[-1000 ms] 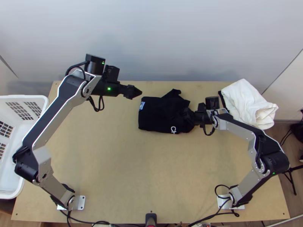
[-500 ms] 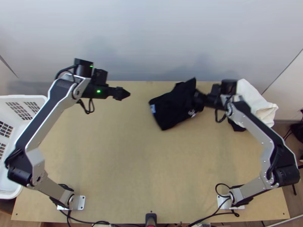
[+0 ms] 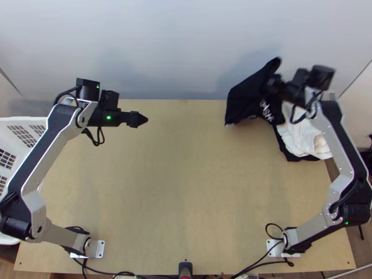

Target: Fold the t-shirt

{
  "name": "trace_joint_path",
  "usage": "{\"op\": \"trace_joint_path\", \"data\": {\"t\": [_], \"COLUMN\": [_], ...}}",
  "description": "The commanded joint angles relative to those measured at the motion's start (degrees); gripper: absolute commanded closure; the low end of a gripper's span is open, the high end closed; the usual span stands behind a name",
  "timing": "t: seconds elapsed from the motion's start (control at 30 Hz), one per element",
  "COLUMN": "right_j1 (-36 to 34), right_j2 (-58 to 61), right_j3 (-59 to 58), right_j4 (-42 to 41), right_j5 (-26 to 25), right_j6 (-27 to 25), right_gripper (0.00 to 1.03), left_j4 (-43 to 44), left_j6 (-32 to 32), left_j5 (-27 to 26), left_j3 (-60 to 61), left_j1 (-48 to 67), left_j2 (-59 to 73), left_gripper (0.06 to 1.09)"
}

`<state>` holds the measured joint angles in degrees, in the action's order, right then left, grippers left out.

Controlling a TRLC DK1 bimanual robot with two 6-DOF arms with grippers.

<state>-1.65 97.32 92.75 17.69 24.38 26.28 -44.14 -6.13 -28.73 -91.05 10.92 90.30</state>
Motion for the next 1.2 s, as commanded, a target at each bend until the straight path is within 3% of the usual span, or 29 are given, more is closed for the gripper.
{"op": "trace_joint_path", "data": {"t": [0.0, 0.27, 0.43, 0.6, 0.93, 1.17], "right_j1": [-8.11, -17.51, -19.62, -19.71, -20.41, -23.49], "right_j2": [4.55, 12.46, 12.55, 7.71, 0.24, -5.56], "right_j3": [13.07, 36.63, 39.44, 28.71, 11.22, -1.43], "right_j4": [0.59, 7.18, 8.59, 11.13, 6.74, -2.22], "right_j5": [-1.0, -2.5, -2.15, -2.23, -2.41, -2.32], "right_j6": [-0.36, -0.18, -1.67, -5.37, -7.74, -10.37], "right_gripper": [1.0, 1.0, 1.0, 1.0, 1.0, 1.0], "left_j4": [0.37, 1.43, 3.01, 4.77, 7.14, 7.67], "left_j6": [0.07, 0.15, 0.15, 0.15, 0.24, 0.33], "left_j5": [-0.01, -0.01, -0.01, -0.01, -0.01, -0.01], "left_j3": [2.01, 5.88, 9.04, 13.26, 20.03, 22.84], "left_j1": [-0.63, -1.69, -2.74, -3.1, -3.1, -3.45], "left_j2": [-1.62, -3.29, -4.78, -6.54, -9.44, -11.38], "left_gripper": [0.1, 0.1, 0.1, 0.1, 0.1, 0.1]}}
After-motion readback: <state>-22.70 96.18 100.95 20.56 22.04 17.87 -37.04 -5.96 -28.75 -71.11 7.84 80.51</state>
